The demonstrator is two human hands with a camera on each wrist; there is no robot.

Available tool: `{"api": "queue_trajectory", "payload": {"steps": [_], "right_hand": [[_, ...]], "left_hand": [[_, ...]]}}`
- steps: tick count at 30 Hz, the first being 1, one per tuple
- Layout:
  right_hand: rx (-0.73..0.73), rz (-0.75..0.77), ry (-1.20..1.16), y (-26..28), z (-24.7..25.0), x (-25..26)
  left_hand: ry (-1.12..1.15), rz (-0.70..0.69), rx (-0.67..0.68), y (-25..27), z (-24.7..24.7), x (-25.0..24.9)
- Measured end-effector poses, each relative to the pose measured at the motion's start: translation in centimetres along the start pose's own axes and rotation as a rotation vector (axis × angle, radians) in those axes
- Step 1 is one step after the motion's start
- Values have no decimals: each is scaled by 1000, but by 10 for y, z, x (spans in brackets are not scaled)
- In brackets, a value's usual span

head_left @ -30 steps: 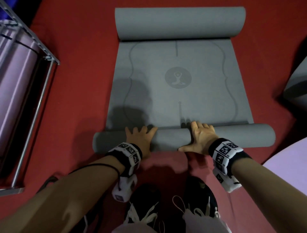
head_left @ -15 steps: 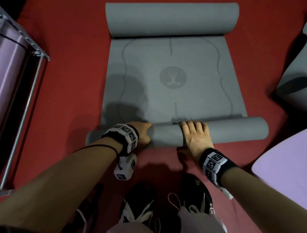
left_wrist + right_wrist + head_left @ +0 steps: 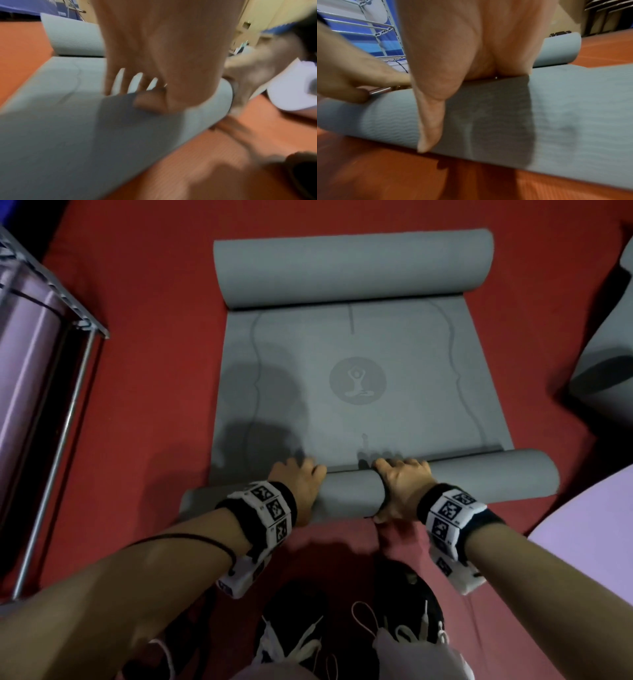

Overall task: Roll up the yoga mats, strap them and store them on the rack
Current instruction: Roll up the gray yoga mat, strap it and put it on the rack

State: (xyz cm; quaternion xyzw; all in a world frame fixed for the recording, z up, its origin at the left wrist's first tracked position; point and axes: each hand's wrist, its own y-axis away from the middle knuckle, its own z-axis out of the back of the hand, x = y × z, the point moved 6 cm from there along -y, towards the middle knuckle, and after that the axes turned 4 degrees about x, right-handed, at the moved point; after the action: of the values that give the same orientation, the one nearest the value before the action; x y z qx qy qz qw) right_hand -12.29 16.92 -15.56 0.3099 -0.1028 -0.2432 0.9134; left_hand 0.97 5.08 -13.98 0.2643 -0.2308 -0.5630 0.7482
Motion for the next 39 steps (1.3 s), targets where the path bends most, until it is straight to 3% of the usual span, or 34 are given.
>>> {"api": "queue_trajectory", "payload": {"steps": [3, 6, 10, 16, 20, 25, 31, 39], "right_hand": [[87, 2, -55, -11, 12, -4], [88, 23, -101, -14, 15, -6], [-10, 84, -89, -9, 11, -7], [-91, 6, 117, 7, 18, -7], [-191, -30, 122, 13, 6, 4], [-300, -35, 90, 24, -8, 3], [-323, -51, 65, 36, -23, 11], [-306, -29, 36, 34, -15, 8]], "left_hand": [[67, 39, -58, 7, -3, 1], [76, 51, -22, 7, -20, -1], [81, 56, -49, -5, -21, 4], [141, 18, -3, -15, -10, 14], [148, -23, 20, -17, -3, 16], [159, -114, 102, -17, -11, 5], [227, -118, 265, -22, -27, -3], [106, -168, 153, -18, -12, 3]]}}
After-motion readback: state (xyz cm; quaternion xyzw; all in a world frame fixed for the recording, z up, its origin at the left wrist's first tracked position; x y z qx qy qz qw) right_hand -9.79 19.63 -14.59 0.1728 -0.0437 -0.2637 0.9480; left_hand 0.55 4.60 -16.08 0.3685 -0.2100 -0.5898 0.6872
